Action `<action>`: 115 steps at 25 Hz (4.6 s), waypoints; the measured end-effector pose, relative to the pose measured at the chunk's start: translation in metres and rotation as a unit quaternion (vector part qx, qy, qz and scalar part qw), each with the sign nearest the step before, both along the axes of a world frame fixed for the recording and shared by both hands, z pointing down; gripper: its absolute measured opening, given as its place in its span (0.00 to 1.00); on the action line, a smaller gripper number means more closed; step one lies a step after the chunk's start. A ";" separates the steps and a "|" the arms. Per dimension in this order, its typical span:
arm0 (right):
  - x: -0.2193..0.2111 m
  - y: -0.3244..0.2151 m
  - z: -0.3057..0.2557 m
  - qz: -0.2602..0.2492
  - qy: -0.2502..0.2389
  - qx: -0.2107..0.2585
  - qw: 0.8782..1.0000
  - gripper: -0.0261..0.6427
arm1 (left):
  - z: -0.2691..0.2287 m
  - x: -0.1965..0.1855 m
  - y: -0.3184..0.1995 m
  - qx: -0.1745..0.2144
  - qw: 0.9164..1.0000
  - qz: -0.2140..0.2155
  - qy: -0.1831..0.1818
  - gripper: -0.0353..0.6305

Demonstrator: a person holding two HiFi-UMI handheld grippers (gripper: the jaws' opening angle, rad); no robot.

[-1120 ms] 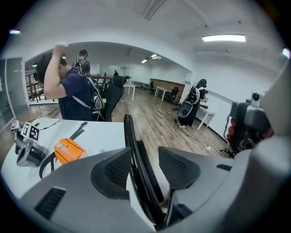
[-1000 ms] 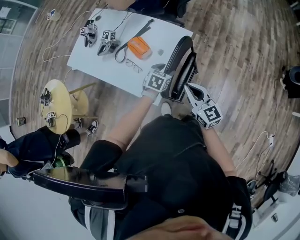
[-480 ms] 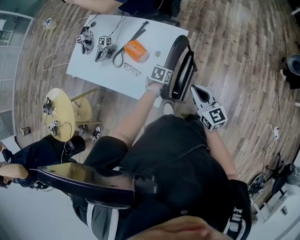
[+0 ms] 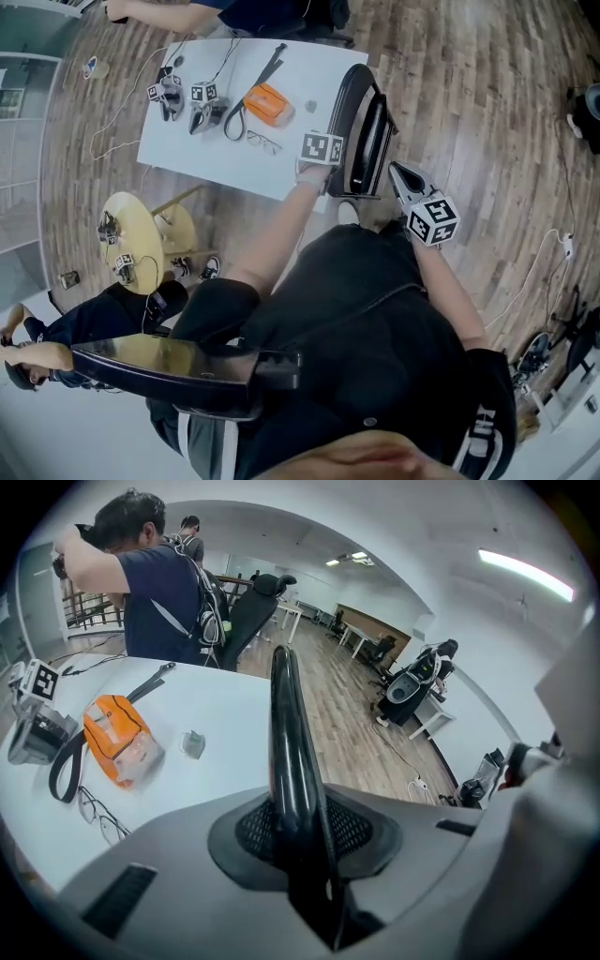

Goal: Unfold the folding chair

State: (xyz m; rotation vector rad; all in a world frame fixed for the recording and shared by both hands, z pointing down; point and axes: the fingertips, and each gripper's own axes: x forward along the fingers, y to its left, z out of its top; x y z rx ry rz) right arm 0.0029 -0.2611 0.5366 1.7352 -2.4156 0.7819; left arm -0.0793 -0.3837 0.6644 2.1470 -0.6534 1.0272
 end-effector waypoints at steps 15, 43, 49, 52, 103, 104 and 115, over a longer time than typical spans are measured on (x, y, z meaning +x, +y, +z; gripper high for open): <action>0.030 -0.010 0.192 0.067 0.017 -0.208 0.976 0.14 | -0.021 0.056 0.042 0.027 0.999 0.016 -0.006 0.17; 0.025 -0.036 0.321 0.147 0.015 -0.342 0.928 0.37 | -0.028 0.079 0.061 0.053 0.998 0.011 0.010 0.18; 0.057 -0.010 0.333 0.158 0.026 -0.366 0.917 0.36 | -0.026 0.074 0.057 0.042 0.999 0.009 0.022 0.18; 0.069 -0.008 0.333 0.145 0.015 -0.344 0.927 0.36 | -0.027 0.078 0.061 0.042 0.999 0.013 0.028 0.18; 0.370 0.247 0.584 -0.015 -0.377 -0.240 0.895 0.38 | 0.114 0.124 0.107 -0.037 0.996 0.016 0.074 0.19; 0.372 0.249 0.589 -0.018 -0.381 -0.240 0.893 0.38 | 0.117 0.124 0.107 -0.035 0.997 0.013 0.071 0.19; 0.402 0.276 0.633 -0.006 -0.381 -0.262 0.887 0.42 | 0.134 0.154 0.131 -0.062 0.994 0.043 0.083 0.19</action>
